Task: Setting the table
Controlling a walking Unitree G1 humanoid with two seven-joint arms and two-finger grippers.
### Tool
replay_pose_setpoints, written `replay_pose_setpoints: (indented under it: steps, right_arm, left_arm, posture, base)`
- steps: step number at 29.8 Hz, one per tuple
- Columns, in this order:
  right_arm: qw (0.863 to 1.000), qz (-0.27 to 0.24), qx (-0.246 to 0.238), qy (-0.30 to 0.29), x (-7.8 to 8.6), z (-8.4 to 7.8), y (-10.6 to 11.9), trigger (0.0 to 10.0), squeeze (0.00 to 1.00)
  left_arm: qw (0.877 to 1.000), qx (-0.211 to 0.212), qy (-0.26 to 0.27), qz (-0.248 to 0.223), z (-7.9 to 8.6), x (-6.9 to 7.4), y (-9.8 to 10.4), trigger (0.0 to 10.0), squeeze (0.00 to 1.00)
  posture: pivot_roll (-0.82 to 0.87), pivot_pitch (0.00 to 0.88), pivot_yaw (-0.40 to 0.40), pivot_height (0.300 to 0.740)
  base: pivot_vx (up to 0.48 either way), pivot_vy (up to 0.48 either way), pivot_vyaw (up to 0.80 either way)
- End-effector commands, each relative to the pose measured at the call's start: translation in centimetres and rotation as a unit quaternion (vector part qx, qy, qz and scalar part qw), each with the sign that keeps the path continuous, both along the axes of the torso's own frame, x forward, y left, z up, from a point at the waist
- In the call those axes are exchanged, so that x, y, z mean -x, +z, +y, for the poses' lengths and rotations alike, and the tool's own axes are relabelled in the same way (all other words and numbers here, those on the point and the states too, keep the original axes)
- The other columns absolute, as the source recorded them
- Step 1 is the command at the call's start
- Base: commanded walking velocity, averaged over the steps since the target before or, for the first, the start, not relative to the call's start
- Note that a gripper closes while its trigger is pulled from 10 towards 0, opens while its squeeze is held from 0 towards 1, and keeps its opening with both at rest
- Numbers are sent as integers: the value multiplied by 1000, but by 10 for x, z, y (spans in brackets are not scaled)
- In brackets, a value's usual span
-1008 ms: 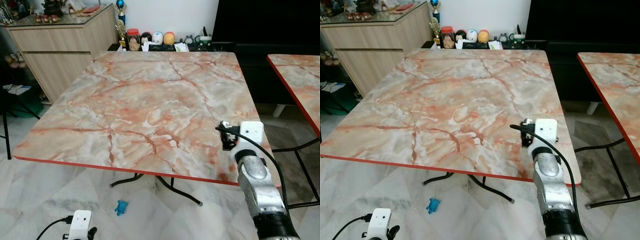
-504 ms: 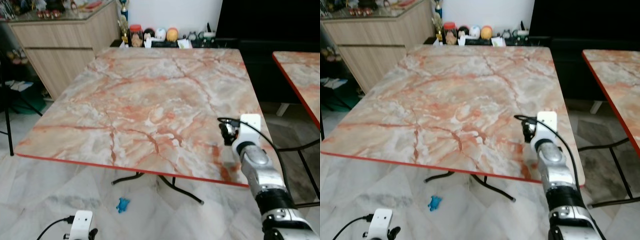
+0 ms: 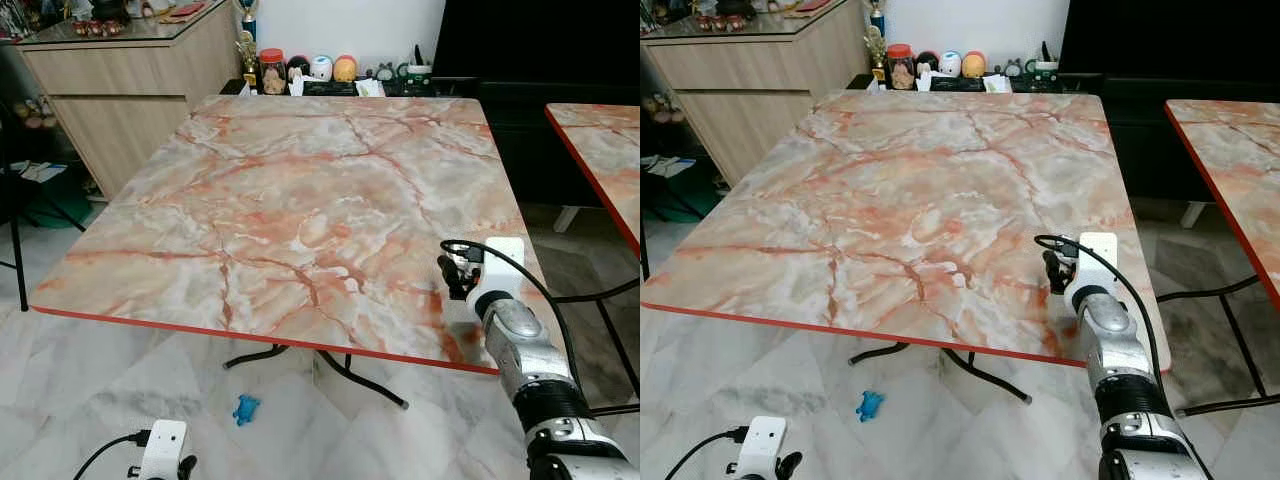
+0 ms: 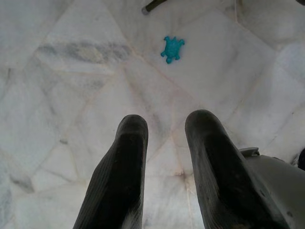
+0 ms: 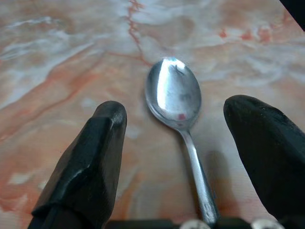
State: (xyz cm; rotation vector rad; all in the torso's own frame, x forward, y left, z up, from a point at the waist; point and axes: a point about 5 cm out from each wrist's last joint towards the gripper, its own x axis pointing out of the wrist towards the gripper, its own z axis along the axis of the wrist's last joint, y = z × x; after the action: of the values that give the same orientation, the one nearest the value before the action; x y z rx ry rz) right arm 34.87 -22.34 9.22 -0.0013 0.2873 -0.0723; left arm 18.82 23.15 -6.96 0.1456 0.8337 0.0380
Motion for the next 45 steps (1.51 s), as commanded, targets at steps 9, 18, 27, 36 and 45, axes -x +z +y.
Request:
replay_pose_setpoints:
  steps: [9,18,27,36,45]
  right_arm:
    - [1000,8,-11,-4,2,1,-8,10000,0]
    - [1000,7,-12,-1,2,2,-10,10000,0]
    - [1000,16,-15,7,4,8,-16,10000,0]
    - [1000,16,-20,-2,4,8,-18,0,0]
    - [1000,19,-21,-1,6,8,-20,0,0]
  left_arm:
    - [1000,-7,-9,-9,3,-2,2,10000,0]
    - [1000,-4,-15,-19,-1,-5,4,10000,0]
    - [1000,-6,-11,-10,2,-1,2,10000,0]
    - [1000,-5,-13,-6,2,0,1,10000,0]
    - [1000,0,-8,10,3,7,-2,10000,0]
  posture:
    - [31,19,61,740]
    - [28,6,61,740]
    - [32,0,60,740]
    - [32,7,61,740]
    - [36,17,63,740]
  base:
    - [0,0,0]
    - [0,0,0]
    - [0,0,0]
    - [0,0,0]
    - [0,0,0]
